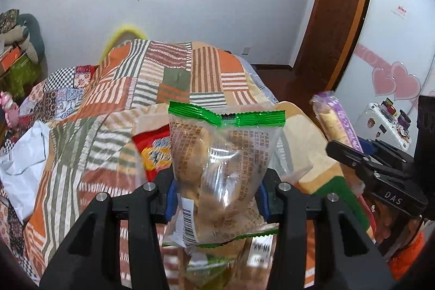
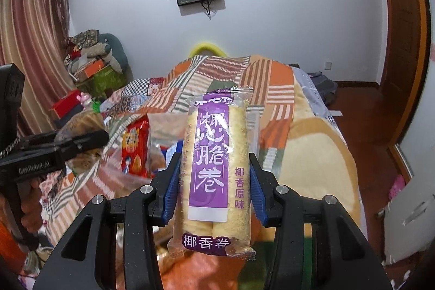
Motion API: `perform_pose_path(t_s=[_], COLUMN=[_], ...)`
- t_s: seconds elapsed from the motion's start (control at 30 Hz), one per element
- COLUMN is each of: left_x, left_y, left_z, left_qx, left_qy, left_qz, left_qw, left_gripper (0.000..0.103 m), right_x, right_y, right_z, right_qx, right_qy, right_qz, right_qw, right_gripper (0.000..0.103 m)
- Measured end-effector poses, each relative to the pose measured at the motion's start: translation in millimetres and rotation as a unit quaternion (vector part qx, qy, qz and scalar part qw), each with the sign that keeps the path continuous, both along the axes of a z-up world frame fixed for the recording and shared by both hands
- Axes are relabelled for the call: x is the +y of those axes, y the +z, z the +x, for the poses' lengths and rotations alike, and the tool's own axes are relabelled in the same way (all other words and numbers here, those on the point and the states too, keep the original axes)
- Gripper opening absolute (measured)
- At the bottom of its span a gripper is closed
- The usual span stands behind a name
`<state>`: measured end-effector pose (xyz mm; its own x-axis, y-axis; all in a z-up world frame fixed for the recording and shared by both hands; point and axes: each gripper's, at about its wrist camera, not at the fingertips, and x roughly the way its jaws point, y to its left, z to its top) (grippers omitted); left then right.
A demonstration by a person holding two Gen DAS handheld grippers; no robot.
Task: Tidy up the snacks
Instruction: 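Carry both packs into the clear box and open both grippers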
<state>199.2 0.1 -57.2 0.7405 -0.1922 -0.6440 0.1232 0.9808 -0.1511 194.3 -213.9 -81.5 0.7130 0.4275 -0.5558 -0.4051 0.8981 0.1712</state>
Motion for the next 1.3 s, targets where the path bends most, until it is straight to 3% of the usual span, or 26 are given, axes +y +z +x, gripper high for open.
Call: perform_pose_path(t_s=[0.47,0.87,1.0,1.13,1.3], left_x=[-25,-32,-34,-33,-35], left_y=[-30,-56,-58,-56,-44], left_z=[83,116,117,114,102], left_qx=[0.041,0.068,0.071,0.074,0.059], left_qy=[-0.007,0.0,0.004,0.001,-0.001], left_qz=[-0.001,0.011,0.014,0.003,0.01], left_qw=[0.9991,0.9976,0.9974,0.9973,0.9982], left_gripper=[0.046,0.046,0.051,0.063,0.068], right_x=[11,26,27,27,22], right_y=[-16,-42,-47,-43,-31], right_z=[46,70,72,70,62], right_qx=[0.027,0.069,0.081,0.08,0.071], right_qy=[0.002,0.005,0.007,0.008,0.007], right_qz=[-0.003,-0.019,-0.027,-0.031,-0.029], right_qw=[1.0,0.997,0.996,0.996,0.997], right_gripper=[0.042,0.042,0.042,0.042,0.045])
